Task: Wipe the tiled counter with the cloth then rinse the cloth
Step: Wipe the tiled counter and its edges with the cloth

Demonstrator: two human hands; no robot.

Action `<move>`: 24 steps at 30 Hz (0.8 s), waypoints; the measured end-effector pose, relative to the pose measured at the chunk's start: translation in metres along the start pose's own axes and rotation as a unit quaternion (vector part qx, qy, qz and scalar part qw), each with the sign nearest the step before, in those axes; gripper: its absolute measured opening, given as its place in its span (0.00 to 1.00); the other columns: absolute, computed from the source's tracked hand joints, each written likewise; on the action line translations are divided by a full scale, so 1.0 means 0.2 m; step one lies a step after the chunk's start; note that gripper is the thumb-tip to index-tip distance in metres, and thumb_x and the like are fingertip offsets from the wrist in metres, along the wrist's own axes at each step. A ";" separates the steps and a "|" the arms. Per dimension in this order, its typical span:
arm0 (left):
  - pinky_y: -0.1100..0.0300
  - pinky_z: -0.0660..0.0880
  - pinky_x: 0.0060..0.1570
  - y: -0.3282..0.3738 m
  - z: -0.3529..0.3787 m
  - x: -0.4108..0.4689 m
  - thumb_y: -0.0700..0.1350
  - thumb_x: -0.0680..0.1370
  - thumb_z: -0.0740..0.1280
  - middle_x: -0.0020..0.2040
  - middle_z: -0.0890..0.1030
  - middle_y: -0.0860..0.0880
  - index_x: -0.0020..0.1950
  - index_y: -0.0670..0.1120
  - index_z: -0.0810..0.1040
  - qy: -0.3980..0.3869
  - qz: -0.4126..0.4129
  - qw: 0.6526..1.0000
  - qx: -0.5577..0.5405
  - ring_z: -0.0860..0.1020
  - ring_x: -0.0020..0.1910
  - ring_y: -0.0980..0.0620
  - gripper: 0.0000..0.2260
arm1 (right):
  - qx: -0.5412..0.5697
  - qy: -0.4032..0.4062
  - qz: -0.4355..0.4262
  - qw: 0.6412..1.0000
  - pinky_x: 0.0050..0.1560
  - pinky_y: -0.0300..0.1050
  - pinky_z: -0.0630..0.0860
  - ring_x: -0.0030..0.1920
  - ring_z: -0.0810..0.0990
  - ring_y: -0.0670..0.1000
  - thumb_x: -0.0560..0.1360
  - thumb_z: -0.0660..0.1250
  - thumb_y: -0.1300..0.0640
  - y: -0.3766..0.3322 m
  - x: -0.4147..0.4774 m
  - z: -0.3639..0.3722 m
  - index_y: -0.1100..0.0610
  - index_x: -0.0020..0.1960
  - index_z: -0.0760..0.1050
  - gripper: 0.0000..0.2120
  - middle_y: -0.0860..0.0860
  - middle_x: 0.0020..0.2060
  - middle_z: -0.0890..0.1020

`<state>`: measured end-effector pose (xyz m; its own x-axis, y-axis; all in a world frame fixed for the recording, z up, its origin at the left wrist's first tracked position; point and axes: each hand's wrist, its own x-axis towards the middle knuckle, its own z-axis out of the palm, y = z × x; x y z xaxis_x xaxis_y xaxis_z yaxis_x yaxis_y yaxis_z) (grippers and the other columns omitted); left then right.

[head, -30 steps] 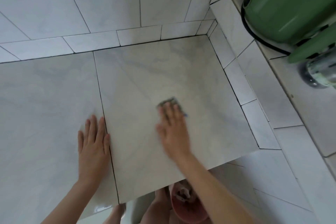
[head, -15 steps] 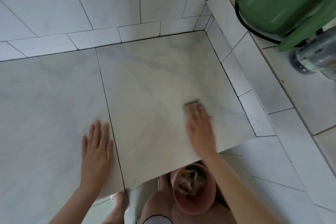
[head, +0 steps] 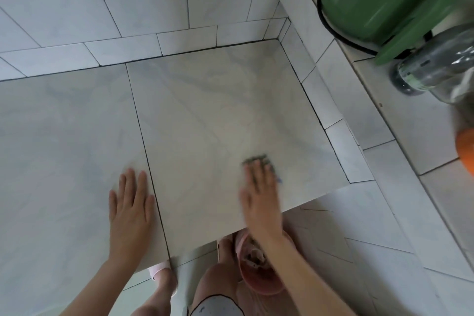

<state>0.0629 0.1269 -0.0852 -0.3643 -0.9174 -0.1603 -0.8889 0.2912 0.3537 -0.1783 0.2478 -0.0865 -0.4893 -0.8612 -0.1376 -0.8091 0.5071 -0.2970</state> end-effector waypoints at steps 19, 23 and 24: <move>0.60 0.35 0.72 -0.05 0.02 -0.08 0.55 0.79 0.44 0.78 0.49 0.48 0.77 0.46 0.50 -0.025 0.027 0.999 0.027 0.42 0.76 0.56 0.28 | -0.022 0.016 0.093 0.995 0.74 0.55 0.52 0.76 0.47 0.53 0.81 0.40 0.47 0.66 -0.02 -0.21 0.52 0.77 0.50 0.26 0.52 0.76 0.51; 0.61 0.34 0.72 -0.06 0.02 -0.08 0.56 0.79 0.44 0.78 0.49 0.48 0.77 0.47 0.49 -0.028 0.030 0.999 0.028 0.42 0.76 0.56 0.28 | -0.037 0.037 0.124 0.991 0.76 0.49 0.48 0.76 0.45 0.46 0.80 0.38 0.44 0.83 -0.04 -0.27 0.50 0.77 0.47 0.27 0.48 0.77 0.50; 0.61 0.34 0.72 -0.06 0.01 -0.08 0.55 0.79 0.44 0.78 0.49 0.48 0.77 0.46 0.50 -0.028 0.031 0.999 0.028 0.42 0.76 0.56 0.28 | -0.028 0.047 0.127 0.990 0.76 0.48 0.46 0.76 0.44 0.46 0.79 0.38 0.43 0.81 -0.04 -0.26 0.49 0.77 0.47 0.27 0.48 0.77 0.49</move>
<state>0.0783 0.1386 -0.0891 -0.4334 -0.8805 -0.1919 -0.8774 0.3637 0.3128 -0.3212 0.3390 -0.0850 -0.7053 -0.7002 -0.1107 -0.6718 0.7101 -0.2109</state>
